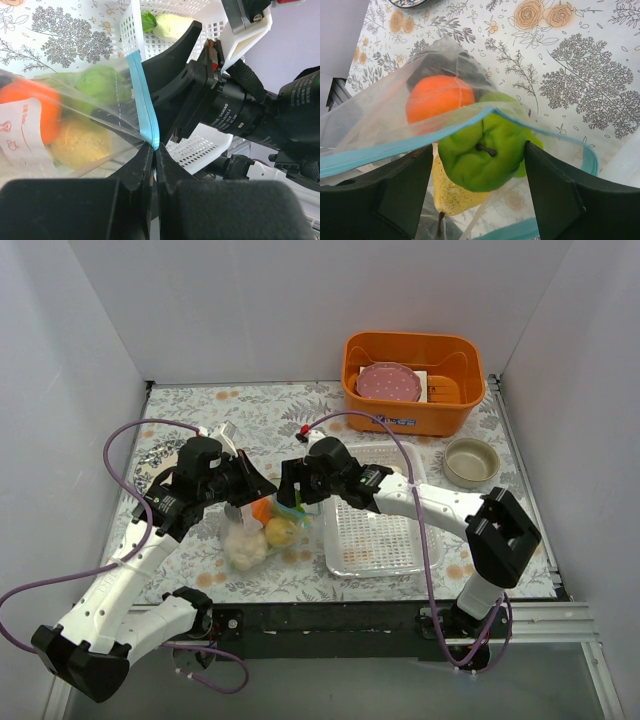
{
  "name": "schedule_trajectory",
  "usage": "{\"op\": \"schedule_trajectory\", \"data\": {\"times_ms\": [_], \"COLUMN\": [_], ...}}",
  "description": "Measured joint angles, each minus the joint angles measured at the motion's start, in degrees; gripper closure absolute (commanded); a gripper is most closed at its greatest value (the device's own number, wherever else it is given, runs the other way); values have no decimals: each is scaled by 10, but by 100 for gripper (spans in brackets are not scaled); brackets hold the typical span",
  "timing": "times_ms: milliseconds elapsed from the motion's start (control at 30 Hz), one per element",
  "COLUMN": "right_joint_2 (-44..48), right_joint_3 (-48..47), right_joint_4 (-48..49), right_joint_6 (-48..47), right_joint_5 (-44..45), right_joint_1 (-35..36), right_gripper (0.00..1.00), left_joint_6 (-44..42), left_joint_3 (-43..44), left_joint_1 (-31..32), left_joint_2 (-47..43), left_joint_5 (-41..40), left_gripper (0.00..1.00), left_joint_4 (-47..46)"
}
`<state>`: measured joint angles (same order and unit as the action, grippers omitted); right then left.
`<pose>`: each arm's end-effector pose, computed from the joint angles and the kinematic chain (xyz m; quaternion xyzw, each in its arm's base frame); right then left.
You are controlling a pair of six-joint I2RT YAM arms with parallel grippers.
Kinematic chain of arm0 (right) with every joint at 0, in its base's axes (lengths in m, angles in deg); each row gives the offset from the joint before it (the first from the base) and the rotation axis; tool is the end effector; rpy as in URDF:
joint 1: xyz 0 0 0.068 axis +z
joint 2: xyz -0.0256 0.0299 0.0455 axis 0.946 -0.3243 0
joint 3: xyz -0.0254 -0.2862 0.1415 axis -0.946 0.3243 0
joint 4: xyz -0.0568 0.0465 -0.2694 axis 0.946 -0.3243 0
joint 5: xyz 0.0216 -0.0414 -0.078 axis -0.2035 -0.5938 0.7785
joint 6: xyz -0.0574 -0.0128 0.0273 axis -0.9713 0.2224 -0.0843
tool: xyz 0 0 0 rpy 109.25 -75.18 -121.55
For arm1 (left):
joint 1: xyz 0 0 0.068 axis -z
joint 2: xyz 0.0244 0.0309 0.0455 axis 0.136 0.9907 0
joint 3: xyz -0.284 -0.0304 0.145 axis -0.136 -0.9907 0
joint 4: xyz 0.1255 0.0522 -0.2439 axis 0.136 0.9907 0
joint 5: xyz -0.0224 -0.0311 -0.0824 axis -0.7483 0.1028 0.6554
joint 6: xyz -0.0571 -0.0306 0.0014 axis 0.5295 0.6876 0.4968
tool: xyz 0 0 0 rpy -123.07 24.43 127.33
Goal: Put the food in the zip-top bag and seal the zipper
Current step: Place the fake fruit in the zipper food storage bag.
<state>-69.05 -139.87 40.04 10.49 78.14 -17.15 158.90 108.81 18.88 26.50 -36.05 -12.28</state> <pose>0.2459 0.3439 0.2975 -0.1596 0.8520 0.3712 0.3330 0.1677 -0.0967 0.3773 -0.3627 0.8108 -0.4215 0.1826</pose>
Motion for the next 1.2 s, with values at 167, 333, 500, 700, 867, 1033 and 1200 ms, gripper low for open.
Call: {"op": "schedule_trajectory", "data": {"times_ms": [167,333,500,700,867,1033,1200], "right_joint_2": [21,92,156,190,188,163,104], "right_joint_3": [13,48,77,93,93,93,86], "right_joint_4": [-3,-7,-16,-79,-144,-176,-193], "right_joint_6": [-14,-21,-23,-21,-13,17,57], "right_joint_5": [13,43,75,140,169,180,180], "right_joint_1": [4,0,-16,-51,-122,-172,-184], "right_gripper": [16,16,16,14,14,14,16], "left_joint_6": [0,0,0,0,0,0,0], "left_joint_3": [0,0,0,0,0,0,0], "left_joint_1": [0,0,0,0,0,0,0], "left_joint_2": [0,0,0,1,1,1,1], "left_joint_5": [0,0,1,1,1,4,5], "left_gripper": [100,100,100,100,100,100,100], "left_joint_4": [0,0,-2,-4,-4,-4,-4]}}
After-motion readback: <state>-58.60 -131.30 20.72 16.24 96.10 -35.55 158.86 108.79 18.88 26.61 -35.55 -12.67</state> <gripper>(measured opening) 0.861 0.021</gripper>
